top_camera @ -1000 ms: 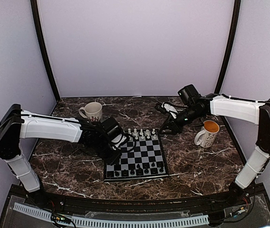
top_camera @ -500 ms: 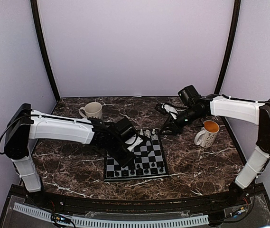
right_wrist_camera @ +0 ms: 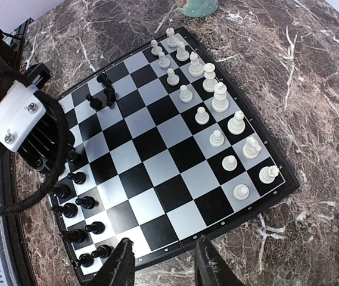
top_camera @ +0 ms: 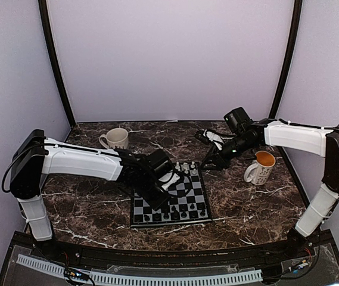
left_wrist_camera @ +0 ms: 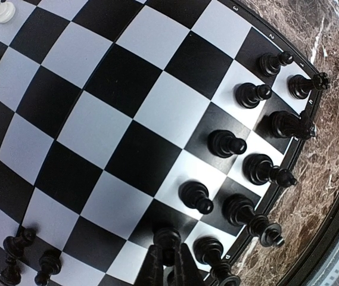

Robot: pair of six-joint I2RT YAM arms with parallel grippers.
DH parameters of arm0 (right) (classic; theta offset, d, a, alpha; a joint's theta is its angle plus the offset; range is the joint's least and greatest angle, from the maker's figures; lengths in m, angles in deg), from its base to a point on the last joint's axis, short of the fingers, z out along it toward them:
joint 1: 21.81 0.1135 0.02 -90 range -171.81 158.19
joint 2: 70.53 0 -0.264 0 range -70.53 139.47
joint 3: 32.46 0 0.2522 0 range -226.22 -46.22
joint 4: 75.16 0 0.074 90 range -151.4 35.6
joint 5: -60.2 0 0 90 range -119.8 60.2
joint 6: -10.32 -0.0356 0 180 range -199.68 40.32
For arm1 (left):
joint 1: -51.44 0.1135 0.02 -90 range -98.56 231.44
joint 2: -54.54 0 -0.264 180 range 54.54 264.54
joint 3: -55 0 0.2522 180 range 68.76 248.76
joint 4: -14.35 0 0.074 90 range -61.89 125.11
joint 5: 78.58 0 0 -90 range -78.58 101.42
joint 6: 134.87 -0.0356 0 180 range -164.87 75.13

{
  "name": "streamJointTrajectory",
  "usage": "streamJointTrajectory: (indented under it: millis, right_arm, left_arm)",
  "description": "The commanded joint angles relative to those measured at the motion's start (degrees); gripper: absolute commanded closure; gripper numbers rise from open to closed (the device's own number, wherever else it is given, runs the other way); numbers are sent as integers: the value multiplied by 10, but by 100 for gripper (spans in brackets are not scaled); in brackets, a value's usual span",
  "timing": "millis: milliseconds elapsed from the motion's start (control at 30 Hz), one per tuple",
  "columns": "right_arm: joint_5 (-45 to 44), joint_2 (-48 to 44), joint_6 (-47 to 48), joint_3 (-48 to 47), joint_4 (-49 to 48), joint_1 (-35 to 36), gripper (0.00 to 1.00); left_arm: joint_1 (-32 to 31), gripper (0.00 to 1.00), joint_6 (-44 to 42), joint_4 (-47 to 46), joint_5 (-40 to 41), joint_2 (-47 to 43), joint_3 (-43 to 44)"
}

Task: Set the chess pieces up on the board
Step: Place the pawn at e7.

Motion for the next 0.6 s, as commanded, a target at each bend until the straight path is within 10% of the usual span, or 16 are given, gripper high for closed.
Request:
streamJointTrajectory:
  millis: [0, 567]
  right_arm:
    - [8, -10, 7, 3, -7, -2, 65]
    - [9, -11, 8, 2, -6, -3, 65]
  left_arm:
    - [-3, 96, -8, 11, -2, 4, 12]
    - [-3, 69, 4, 22, 28, -63, 18]
